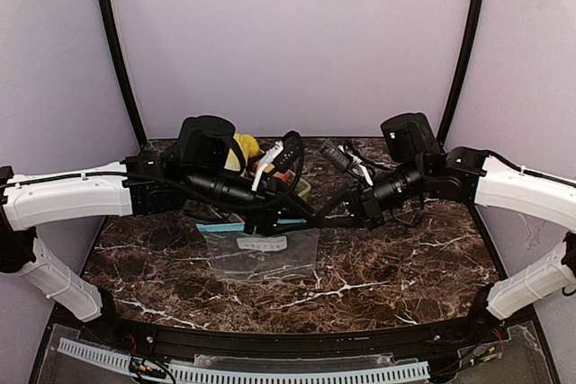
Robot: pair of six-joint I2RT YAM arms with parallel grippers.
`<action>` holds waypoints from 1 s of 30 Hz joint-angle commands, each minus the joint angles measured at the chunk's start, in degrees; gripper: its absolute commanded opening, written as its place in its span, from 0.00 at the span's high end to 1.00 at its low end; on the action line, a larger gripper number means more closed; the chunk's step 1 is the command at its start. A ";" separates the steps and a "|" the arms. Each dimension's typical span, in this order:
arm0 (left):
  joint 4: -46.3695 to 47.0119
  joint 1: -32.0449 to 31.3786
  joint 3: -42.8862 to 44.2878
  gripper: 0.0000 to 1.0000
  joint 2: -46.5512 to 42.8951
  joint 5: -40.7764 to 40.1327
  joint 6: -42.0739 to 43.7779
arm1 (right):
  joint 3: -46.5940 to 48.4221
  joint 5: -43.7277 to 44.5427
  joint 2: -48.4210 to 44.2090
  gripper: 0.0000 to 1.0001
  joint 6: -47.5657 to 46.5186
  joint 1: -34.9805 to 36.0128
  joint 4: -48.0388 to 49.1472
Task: Place the food in the zip-top bag and seal the zipper
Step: Unzip the zipper of the food storage bag.
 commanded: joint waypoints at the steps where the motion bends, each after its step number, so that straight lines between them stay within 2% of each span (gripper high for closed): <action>1: 2.06 -0.22 -1.52 0.69 -1.30 1.19 -0.90 | 1.40 0.22 0.47 1.00 -0.90 0.54 0.52; 4: 1.88 -0.23 -1.76 0.74 -1.79 0.72 -0.86 | 1.27 0.98 0.22 1.00 -0.89 0.52 0.55; 8: 0.94 -0.26 -1.99 0.70 -1.90 0.41 -0.73 | 1.55 1.40 -0.18 1.00 -0.90 0.52 0.53; 14: 0.05 -0.22 -2.11 0.82 -1.03 0.76 -0.82 | 1.43 1.96 -0.60 1.00 -0.83 0.52 0.52; 17: -0.09 -0.22 -2.21 0.95 -1.24 0.46 -0.71 | 1.32 2.47 -0.76 1.00 -0.81 0.52 0.55; 19: -0.22 -0.22 -2.24 0.99 -1.38 0.23 -0.53 | 1.26 2.91 -0.97 1.00 -0.81 0.52 0.53; 28: -0.80 -0.22 -2.64 0.98 -1.78 0.24 -0.41 | 1.16 5.68 -2.01 1.00 -1.01 0.52 0.44; 29: -0.75 -0.22 -2.70 0.94 -1.85 0.30 -0.53 | 1.16 5.45 -2.04 1.00 -0.94 0.54 0.49; 30: -0.70 -0.22 -2.71 0.83 -1.91 0.35 -0.60 | 1.20 5.02 -2.02 1.00 -0.97 0.52 0.52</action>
